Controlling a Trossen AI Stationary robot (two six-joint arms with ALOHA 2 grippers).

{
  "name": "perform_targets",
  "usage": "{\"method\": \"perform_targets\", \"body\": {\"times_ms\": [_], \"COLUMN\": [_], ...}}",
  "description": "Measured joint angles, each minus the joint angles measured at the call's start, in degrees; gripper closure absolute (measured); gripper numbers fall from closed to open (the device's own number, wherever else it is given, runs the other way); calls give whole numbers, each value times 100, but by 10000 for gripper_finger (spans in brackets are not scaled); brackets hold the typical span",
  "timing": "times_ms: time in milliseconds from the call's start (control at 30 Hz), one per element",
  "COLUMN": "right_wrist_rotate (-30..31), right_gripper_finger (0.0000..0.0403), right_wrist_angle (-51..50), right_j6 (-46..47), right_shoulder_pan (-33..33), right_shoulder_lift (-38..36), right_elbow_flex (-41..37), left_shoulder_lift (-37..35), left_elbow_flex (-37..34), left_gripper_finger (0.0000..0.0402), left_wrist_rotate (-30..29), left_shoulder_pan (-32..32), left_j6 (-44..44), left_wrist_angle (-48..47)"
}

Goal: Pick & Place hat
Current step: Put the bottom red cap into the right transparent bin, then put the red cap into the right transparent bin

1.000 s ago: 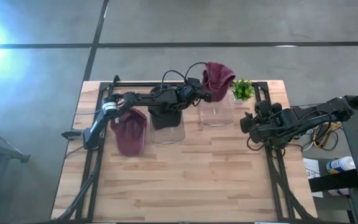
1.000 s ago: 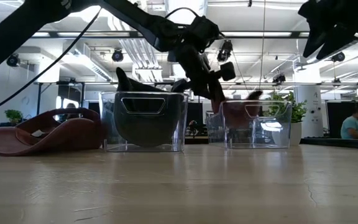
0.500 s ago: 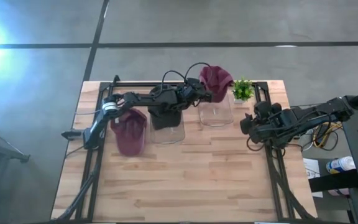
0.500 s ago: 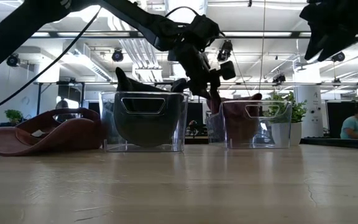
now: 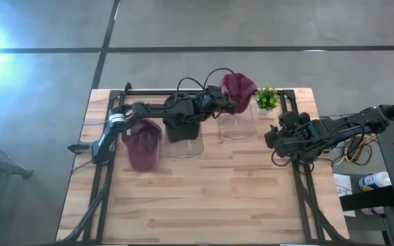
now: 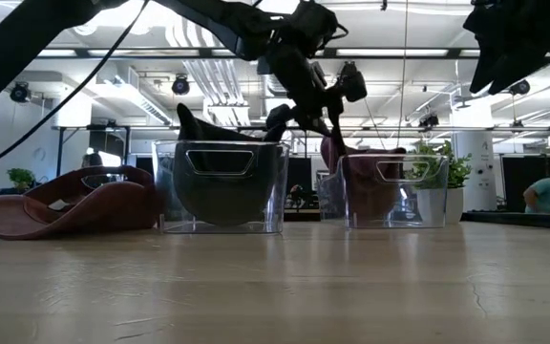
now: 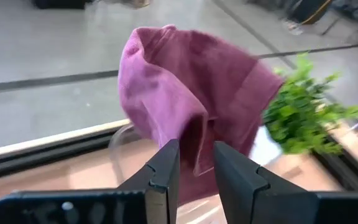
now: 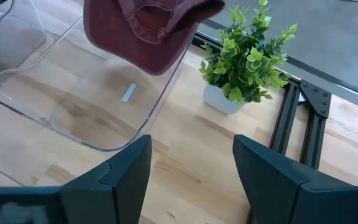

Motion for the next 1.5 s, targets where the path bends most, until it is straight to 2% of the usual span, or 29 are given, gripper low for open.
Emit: {"method": "perform_targets", "body": {"times_ms": [267, 467, 733, 867, 1000, 1100, 1300, 1500], "right_wrist_rotate": [-22, -39, -22, -4, -7, -17, -195, -473], "right_gripper_finger": [179, 179, 179, 179, 179, 179, 179, 179], "right_wrist_angle": [-12, -22, -17, -14, -9, -9, -12, -2], "right_j6": [-80, -264, -487, -506, -514, -573, -601, -877], "right_shoulder_pan": [0, 0, -4, -10, -9, -9, -9, -9], "right_shoulder_lift": [-79, -184, -289, -302, -297, -299, -301, -297], "right_elbow_flex": [2, 20, 7, -3, -9, -9, -17, -22], "left_shoulder_lift": [-204, -415, -735, -926, -1135, -1268, -1348, -1345], "left_elbow_flex": [14, 35, 106, 92, 87, 87, 57, -76], "left_gripper_finger": [312, 312, 312, 312, 312, 312, 312, 312], "left_wrist_rotate": [-152, 75, 442, 459, 450, 440, 431, 414], "left_shoulder_pan": [-17, -250, -612, -800, -988, -1226, -2050, -2773], "left_j6": [-756, -792, 256, 416, 314, 13, -283, -926], "left_wrist_angle": [-1337, -1513, -1260, -1649, -2534, -3567, -5810, -7156]}}
